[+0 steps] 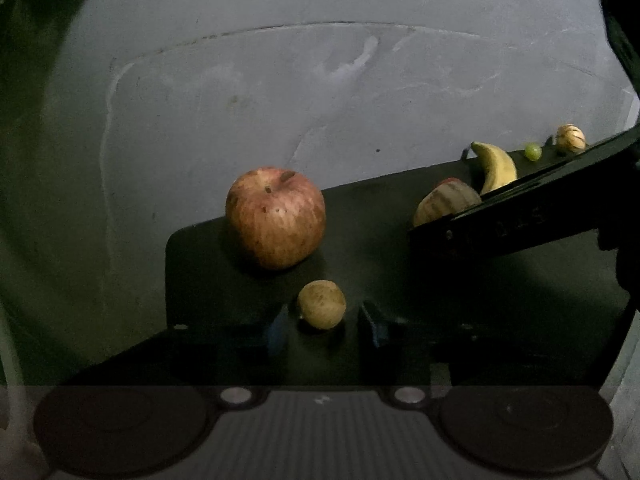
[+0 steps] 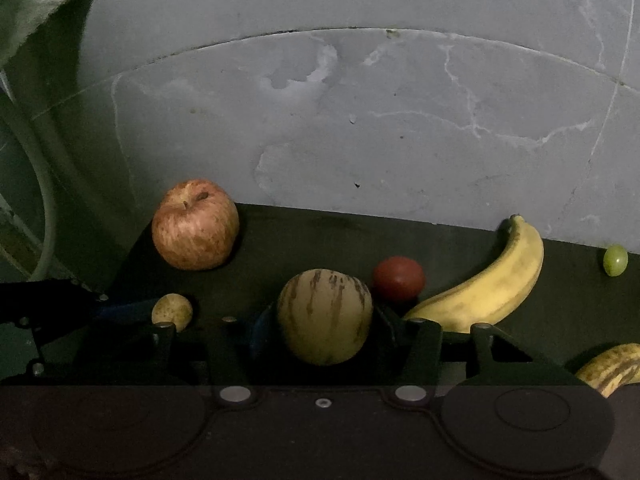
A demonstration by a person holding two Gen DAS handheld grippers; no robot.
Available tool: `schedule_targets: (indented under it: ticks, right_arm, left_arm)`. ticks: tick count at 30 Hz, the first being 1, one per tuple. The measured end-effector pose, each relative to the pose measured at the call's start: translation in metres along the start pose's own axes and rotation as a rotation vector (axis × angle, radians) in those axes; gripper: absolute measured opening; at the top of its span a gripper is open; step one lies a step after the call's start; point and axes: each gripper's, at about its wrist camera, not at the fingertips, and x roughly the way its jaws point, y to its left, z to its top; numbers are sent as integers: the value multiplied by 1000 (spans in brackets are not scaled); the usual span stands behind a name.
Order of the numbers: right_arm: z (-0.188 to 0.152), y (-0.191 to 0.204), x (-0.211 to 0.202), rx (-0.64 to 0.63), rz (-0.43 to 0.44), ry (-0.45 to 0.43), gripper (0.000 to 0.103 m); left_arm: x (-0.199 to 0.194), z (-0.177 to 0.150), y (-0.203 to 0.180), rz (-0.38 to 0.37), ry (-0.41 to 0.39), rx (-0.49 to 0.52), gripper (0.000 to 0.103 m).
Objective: Organize fruits
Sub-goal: 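Reach the left tool to the small yellow-green fruit while the right tool reaches the striped melon, then carry the yellow-green fruit in the left tool while the right tool carries the striped melon to the tray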
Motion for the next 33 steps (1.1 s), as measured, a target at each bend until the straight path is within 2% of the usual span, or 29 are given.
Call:
schedule_targets:
  ticks: [4,11,16,27,33]
  right_arm:
    - [-8,1,-11,7,26,-32,54]
    - [-25,0,-55,38,53,-95,54]
    - [-47,-6,-98,44,46,-128,55]
    - [-124,-30,-180,58,26,-136,55]
    - [-167,-38,-209,43,14,-112,55]
  left_arm:
    - [1,2,0,1,-1,-29,29]
    - [-9,-1,-1,-7,-4,-48,29]
    - [-31,-4,-11,-12,-19,-65,29]
    - [-113,-21,-84,-38,-71,-83,29]
    - [-146,-38,-129,-66,-50,-67,29]
